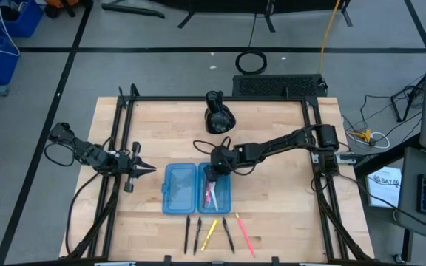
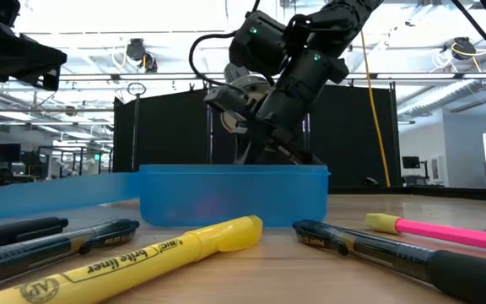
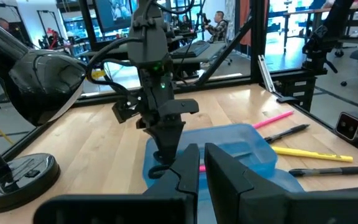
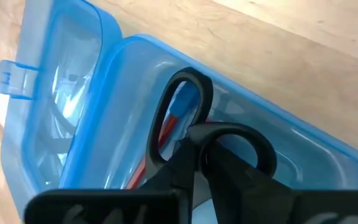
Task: Pick & place school supplies into a supply box
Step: Put the black scissors into the blue supply box, then put the left black pen into the blue supply box
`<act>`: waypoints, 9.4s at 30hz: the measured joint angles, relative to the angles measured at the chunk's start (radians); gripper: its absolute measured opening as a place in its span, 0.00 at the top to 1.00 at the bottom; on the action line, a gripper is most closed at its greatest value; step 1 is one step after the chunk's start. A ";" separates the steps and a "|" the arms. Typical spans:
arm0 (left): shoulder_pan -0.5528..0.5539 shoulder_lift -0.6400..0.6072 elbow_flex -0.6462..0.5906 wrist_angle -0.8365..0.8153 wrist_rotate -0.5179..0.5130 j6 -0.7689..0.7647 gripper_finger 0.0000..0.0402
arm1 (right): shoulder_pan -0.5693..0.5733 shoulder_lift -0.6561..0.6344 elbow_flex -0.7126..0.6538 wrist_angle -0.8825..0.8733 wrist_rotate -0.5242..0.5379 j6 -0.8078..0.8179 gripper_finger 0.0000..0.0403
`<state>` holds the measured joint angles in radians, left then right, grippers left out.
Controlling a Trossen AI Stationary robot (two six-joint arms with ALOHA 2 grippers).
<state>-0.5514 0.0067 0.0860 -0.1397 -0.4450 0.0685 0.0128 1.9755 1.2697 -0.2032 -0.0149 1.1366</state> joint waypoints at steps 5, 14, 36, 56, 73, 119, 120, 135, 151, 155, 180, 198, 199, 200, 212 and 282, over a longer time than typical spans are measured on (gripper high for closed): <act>0.000 0.000 0.000 -0.001 0.001 -0.001 0.92 | -0.007 0.000 0.000 -0.001 0.005 -0.008 0.88; 0.000 0.000 0.000 -0.023 0.002 -0.001 0.92 | -0.008 -0.003 -0.002 0.000 0.012 -0.009 0.73; 0.000 0.000 0.000 -0.030 -0.046 -0.048 0.92 | 0.292 -0.476 -0.076 0.026 0.470 -0.750 0.80; 0.000 0.097 0.001 -0.030 -0.152 -0.418 0.92 | 0.393 -0.774 -0.989 1.020 0.407 -0.998 1.00; -0.132 0.789 0.335 0.264 -0.280 -0.568 0.92 | 0.388 -0.773 -1.239 1.201 0.364 -1.080 1.00; -0.421 1.867 1.847 -0.254 -1.088 -0.470 0.99 | 0.341 -1.700 -1.212 0.497 -0.257 -1.314 1.00; -0.402 1.876 1.847 -0.252 -1.053 -0.486 0.99 | 0.341 -1.706 -1.212 0.498 -0.280 -1.318 1.00; -0.010 1.936 1.928 -0.231 -0.371 0.041 1.00 | 0.341 -1.709 -1.212 0.478 -0.222 -1.302 1.00; -0.146 1.394 1.557 -1.264 -0.795 -1.114 1.00 | 0.341 -1.709 -1.213 0.437 -0.223 -1.325 1.00; -0.160 1.323 1.272 -1.282 -0.503 -1.617 1.00 | 0.341 -1.709 -1.213 0.437 -0.221 -1.326 1.00; -0.123 1.906 1.361 -0.801 0.238 -1.935 0.96 | 0.341 -1.708 -1.213 0.436 -0.218 -1.321 1.00; -0.111 1.984 1.361 -0.710 0.306 -2.041 0.61 | 0.341 -1.708 -1.213 0.416 -0.218 -1.317 1.00; -0.108 1.984 1.361 -0.714 0.308 -2.038 0.61 | 0.341 -1.708 -1.213 0.414 -0.218 -1.319 1.00; -0.104 1.984 1.361 -0.718 0.313 -2.033 0.61 | 0.341 -1.708 -1.213 0.414 -0.218 -1.322 1.00; -0.046 2.072 1.365 -0.714 0.398 -1.943 0.60 | 0.341 -1.708 -1.213 0.415 -0.218 -1.324 1.00; -0.098 2.073 1.361 -0.519 0.380 -1.748 0.73 | 0.340 -1.708 -1.213 0.422 -0.205 -1.298 1.00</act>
<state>-0.6497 2.0795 1.4465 -0.6590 -0.0645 -1.6799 0.3531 0.2676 0.0570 0.2192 -0.2198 -0.1612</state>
